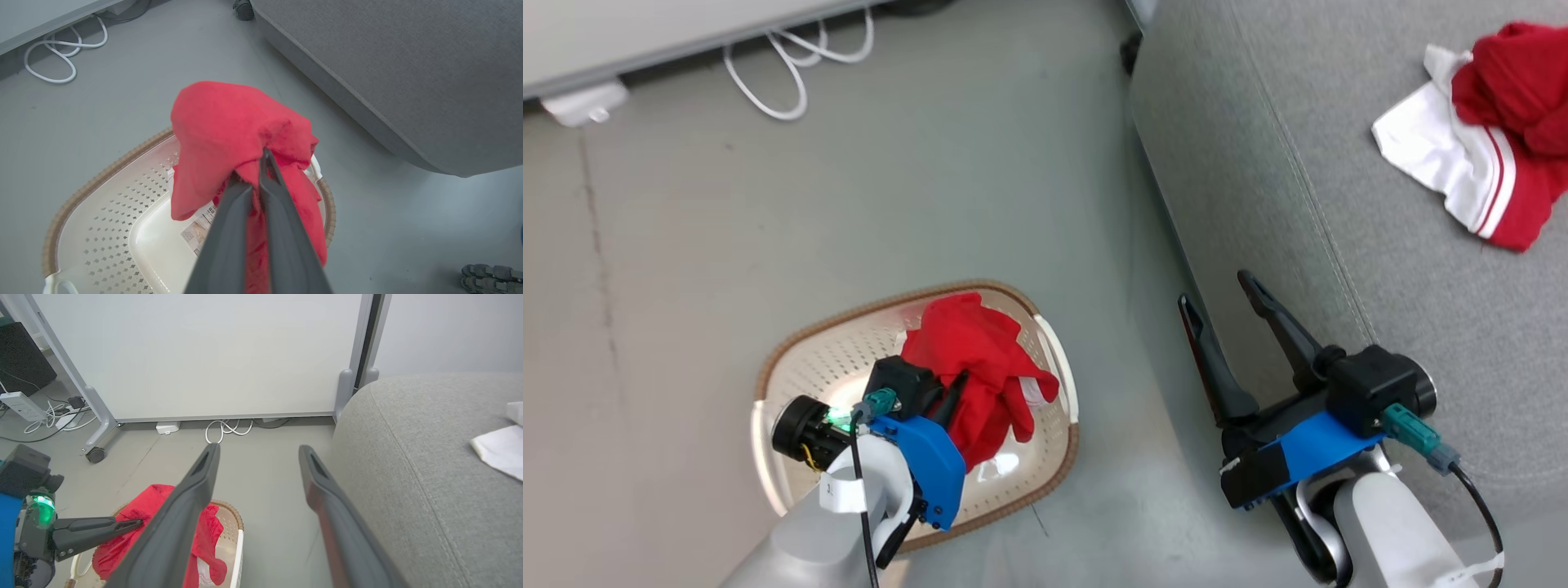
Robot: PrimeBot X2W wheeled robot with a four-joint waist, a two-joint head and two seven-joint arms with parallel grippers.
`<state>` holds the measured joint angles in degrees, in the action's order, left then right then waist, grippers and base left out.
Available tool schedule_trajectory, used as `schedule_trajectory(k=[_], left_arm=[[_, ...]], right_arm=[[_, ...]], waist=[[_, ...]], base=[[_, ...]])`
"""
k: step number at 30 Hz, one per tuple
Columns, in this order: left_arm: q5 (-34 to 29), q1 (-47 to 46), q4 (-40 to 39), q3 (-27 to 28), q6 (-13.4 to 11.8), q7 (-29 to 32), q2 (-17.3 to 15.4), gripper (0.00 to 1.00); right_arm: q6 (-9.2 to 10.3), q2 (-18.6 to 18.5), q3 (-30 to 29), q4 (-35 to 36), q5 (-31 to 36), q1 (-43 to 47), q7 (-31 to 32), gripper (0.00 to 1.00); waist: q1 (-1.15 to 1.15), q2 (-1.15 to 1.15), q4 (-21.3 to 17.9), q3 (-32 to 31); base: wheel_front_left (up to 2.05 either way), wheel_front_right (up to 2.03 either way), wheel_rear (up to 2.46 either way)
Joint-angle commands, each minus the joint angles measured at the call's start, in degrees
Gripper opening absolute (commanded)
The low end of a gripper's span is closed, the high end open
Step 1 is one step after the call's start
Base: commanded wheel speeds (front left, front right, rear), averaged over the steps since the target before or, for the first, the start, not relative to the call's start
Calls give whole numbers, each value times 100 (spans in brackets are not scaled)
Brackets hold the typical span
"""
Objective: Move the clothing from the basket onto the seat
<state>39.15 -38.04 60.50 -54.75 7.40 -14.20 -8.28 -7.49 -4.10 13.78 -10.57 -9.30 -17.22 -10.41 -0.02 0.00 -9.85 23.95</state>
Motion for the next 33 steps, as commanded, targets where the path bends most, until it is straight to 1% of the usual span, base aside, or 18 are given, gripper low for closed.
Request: schedule_trajectory(k=[1, 5, 12, 17, 20, 33], left_arm=[[47, 81, -95, -81, 10, -59, 13, 0], [136, 206, -271, -223, 10, -88, 33, 0], [320, 360, -563, -399, 11, -107, 87, 0], [373, 311, -783, -582, 10, -105, 142, 0], [437, 139, -894, -698, 10, -106, 170, 0], [739, -558, -1170, -1005, 9, 54, 362, 0]], right_arm=[[-1, -58, -4, 8, -3, 147, 66, 100], [-1, -62, -19, -33, -41, 403, 153, 100], [-1, -30, -1, -91, -112, 818, 281, 100], [-1, -7, -22, -85, -158, 1087, 357, 100], [-1, 3, -6, -45, -157, 1196, 421, 100], [-1, 27, 23, -5, -176, 1352, 517, 100]], waist=[[2, 0, 377, -560], [2, 0, 552, -1041], [2, 0, 728, -1834], [2, 0, 843, -2256], [2, 0, 909, -2400], [2, 0, 1043, -2641]], base=[[0, 0, 0], [0, 0, 0], [0, 0, 0], [0, 0, 0], [0, 0, 0], [0, 0, 0]])
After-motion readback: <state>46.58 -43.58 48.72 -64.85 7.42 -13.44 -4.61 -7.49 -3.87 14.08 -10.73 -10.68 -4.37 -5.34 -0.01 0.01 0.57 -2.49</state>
